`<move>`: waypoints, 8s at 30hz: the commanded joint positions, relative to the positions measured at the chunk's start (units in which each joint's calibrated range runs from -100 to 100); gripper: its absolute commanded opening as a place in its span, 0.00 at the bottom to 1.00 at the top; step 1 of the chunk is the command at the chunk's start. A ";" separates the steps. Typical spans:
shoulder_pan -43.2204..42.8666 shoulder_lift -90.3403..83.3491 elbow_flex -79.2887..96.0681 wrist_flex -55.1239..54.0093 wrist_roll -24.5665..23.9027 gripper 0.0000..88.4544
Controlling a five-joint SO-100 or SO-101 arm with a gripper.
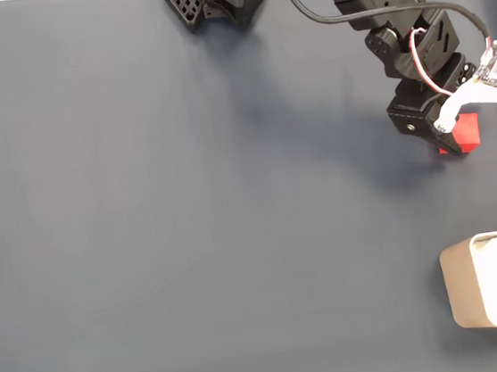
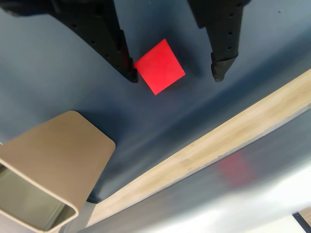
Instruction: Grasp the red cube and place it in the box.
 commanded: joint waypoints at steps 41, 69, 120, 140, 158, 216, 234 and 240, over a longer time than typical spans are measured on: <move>-1.09 -9.23 5.10 1.15 1.32 0.19; -1.23 -5.51 2.45 1.89 2.74 0.05; 13.11 4.28 -46.55 20.09 0.15 0.03; 13.97 14.86 -57.22 20.50 0.15 0.03; 14.32 18.58 -60.41 20.01 -1.37 0.03; 13.68 18.24 -58.68 19.93 -0.83 0.46; 27.25 0.64 -49.28 19.27 -2.69 0.00; 35.13 -14.69 -33.41 19.35 -2.25 0.00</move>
